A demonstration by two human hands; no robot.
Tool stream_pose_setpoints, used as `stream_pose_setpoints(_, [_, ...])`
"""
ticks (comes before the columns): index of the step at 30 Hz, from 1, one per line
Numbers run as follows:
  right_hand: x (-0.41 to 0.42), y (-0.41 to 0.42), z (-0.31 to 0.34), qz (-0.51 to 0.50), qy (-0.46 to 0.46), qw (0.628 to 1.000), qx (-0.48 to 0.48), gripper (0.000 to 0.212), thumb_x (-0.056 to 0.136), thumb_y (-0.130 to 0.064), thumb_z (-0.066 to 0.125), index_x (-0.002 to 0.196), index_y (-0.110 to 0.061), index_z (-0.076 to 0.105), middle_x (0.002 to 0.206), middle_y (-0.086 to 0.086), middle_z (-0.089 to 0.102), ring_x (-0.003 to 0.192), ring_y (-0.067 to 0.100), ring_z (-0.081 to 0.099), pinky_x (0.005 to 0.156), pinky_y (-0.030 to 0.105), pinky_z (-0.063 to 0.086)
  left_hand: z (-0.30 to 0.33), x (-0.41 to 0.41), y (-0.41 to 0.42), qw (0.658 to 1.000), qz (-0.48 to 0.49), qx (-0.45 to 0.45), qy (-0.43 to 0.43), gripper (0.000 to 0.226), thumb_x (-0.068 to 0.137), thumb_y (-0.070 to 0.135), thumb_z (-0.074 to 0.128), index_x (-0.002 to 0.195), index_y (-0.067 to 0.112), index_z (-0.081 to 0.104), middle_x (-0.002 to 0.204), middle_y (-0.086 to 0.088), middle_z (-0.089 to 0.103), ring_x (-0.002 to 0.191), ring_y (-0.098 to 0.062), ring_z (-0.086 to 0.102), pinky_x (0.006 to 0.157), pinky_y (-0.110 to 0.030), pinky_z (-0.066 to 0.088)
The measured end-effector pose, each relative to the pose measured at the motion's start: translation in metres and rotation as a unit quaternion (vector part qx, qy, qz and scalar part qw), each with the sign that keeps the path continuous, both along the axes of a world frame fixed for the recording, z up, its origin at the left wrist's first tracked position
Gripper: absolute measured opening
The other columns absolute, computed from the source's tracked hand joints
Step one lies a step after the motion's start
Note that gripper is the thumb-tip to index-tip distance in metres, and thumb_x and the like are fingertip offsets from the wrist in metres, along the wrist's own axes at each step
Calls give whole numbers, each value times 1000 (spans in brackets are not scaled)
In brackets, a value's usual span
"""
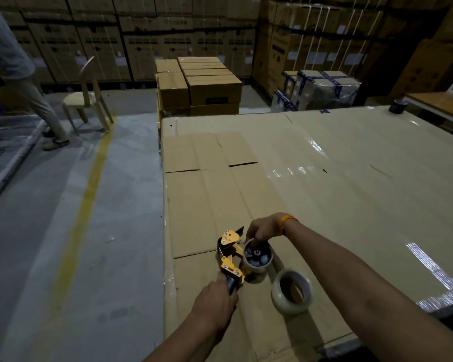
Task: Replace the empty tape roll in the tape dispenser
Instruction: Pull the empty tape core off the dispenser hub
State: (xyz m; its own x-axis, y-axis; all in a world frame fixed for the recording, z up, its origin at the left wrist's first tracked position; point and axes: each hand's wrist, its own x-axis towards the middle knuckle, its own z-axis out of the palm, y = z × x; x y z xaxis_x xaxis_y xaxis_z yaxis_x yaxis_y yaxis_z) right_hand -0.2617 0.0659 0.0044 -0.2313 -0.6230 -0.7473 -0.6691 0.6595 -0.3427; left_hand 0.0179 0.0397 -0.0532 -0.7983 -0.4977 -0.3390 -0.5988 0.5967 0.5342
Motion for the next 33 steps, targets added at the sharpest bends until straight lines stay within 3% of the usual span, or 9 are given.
stream_pose_setpoints(4, [1, 5, 5, -14, 51, 998, -18, 40, 96, -35, 72, 122, -4, 74, 119, 15, 76, 110, 29, 74, 94, 46, 63, -3, -2, -4, 1000, 12, 5, 8, 44, 94, 50, 51, 128, 22, 44, 112, -7, 70, 97, -29, 69, 84, -45, 59])
stream_pose_setpoints(7, [3, 13, 17, -47, 21, 999, -15, 49, 94, -46, 75, 121, -5, 75, 115, 12, 77, 105, 28, 74, 90, 43, 65, -2, -5, -3, 1000, -2, -5, 4, 42, 96, 48, 53, 127, 20, 46, 114, -8, 69, 100, -28, 68, 86, -45, 58])
stream_pose_setpoints(9, [12, 19, 32, -66, 20, 995, -67, 52, 92, -52, 75, 120, -8, 74, 115, 8, 75, 107, 25, 71, 91, 40, 63, 0, -6, -2, 1000, -5, -3, 3, 42, 96, 46, 53, 127, 18, 46, 115, -8, 68, 101, -29, 67, 87, -45, 57])
stream_pose_setpoints(13, [57, 52, 44, 17, 185, 949, -254, 36, 85, -47, 82, 106, -21, 69, 108, -1, 61, 98, 16, 57, 81, 35, 56, 1, -9, 0, 1000, 3, 4, -4, 39, 96, 44, 55, 124, 18, 46, 114, -8, 67, 101, -29, 67, 84, -42, 57])
stream_pose_setpoints(17, [103, 81, 9, 66, 297, 902, -305, 21, 91, -37, 70, 95, -17, 66, 102, 3, 61, 92, 24, 61, 67, 31, 44, 2, -8, 0, 1000, 12, 6, -1, 43, 94, 43, 56, 125, 16, 48, 113, -9, 67, 102, -29, 67, 87, -43, 57])
stream_pose_setpoints(22, [122, 87, -34, 72, 403, 870, -274, 48, 69, -30, 89, 109, -15, 68, 102, 6, 69, 88, 26, 67, 67, 34, 54, 6, -8, 1, 1000, 14, 1, 0, 43, 93, 43, 55, 125, 15, 48, 113, -11, 67, 102, -31, 67, 86, -43, 58])
stream_pose_setpoints(26, [126, 84, -34, 105, 462, 836, -278, 45, 61, -14, 96, 101, -9, 76, 89, 10, 73, 76, 25, 70, 64, 35, 58, 9, -9, 2, 1000, 12, -3, -5, 42, 93, 43, 55, 124, 15, 49, 115, -11, 68, 103, -32, 67, 86, -44, 58])
stream_pose_setpoints(29, [125, 84, -36, 137, 468, 833, -263, 43, 66, -11, 92, 105, -6, 75, 92, 12, 74, 77, 27, 71, 65, 37, 59, 11, -10, 2, 1000, 11, 4, -2, 39, 94, 42, 55, 123, 15, 49, 114, -12, 68, 103, -32, 67, 87, -46, 58])
stream_pose_setpoints(33, [129, 83, -30, 153, 458, 849, -217, 39, 85, -8, 78, 122, -2, 69, 108, 18, 76, 94, 33, 73, 82, 42, 59, 10, -11, 4, 1000, 12, 3, 1, 37, 96, 41, 55, 122, 15, 49, 115, -13, 68, 103, -32, 67, 87, -45, 58])
